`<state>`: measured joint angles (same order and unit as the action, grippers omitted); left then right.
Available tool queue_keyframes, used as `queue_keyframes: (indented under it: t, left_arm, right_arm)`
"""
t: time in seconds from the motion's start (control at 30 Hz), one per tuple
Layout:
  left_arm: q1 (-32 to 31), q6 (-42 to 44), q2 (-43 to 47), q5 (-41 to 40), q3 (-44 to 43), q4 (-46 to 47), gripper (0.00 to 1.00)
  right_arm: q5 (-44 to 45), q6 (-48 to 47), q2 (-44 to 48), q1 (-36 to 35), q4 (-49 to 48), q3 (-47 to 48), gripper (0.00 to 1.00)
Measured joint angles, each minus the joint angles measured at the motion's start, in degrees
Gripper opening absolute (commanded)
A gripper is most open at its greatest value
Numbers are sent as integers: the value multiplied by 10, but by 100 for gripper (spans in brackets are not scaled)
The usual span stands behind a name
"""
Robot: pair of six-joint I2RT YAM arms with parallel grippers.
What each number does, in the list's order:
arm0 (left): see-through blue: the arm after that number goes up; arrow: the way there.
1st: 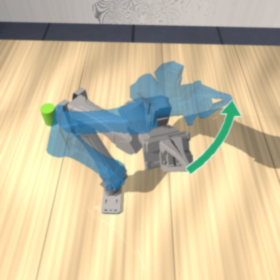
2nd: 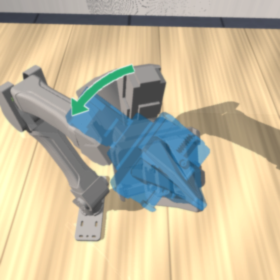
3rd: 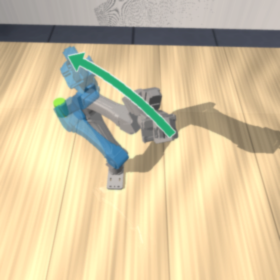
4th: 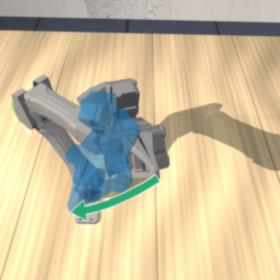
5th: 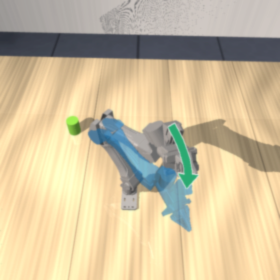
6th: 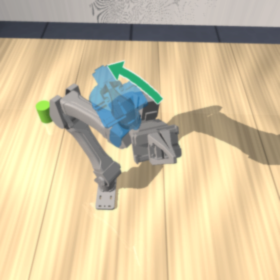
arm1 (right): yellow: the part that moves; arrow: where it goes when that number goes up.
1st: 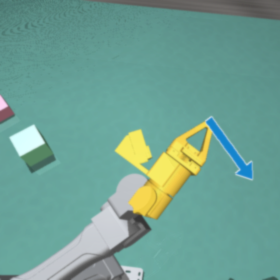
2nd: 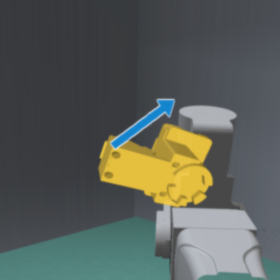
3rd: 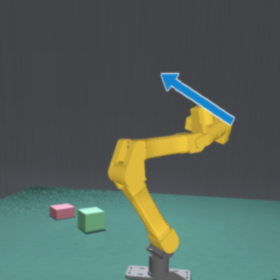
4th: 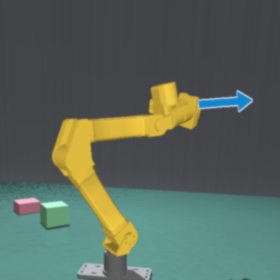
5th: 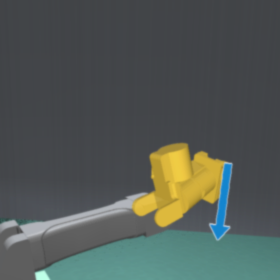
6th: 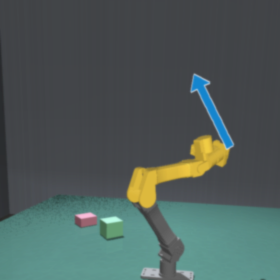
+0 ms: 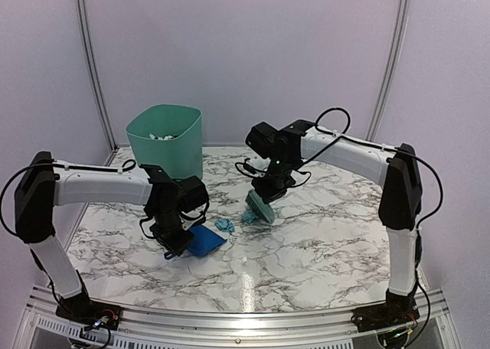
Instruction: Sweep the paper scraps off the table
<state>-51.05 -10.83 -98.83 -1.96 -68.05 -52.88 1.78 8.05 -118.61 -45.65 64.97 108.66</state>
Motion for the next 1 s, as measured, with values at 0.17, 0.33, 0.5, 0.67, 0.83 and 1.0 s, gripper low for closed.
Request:
queue_keyframes:
  t: [0.17, 0.33, 0.5, 0.67, 0.83, 1.0]
  left_arm:
    - [0, 19, -38, 0, -30, 3, 0]
    - [0, 35, -56, 0, -47, 6, 0]
    - [0, 47, -68, 0, -61, 10, 0]
    - [0, 53, -73, 0, -62, 19, 0]
    - [0, 55, -73, 2, -60, 25, 0]
    - [0, 55, -53, 17, -31, 63, 0]
  right_arm:
    - [-22, -7, -8, -9, -15, 4, 0]
    - [-47, -19, -27, -34, -30, 21, 0]
    - [-75, -31, -47, -60, -45, 41, 0]
    - [-100, -46, -48, -71, -53, 41, 0]
    - [-105, -54, -46, -71, -55, 41, 0]
    - [-115, -51, -33, -71, -64, 39, 0]
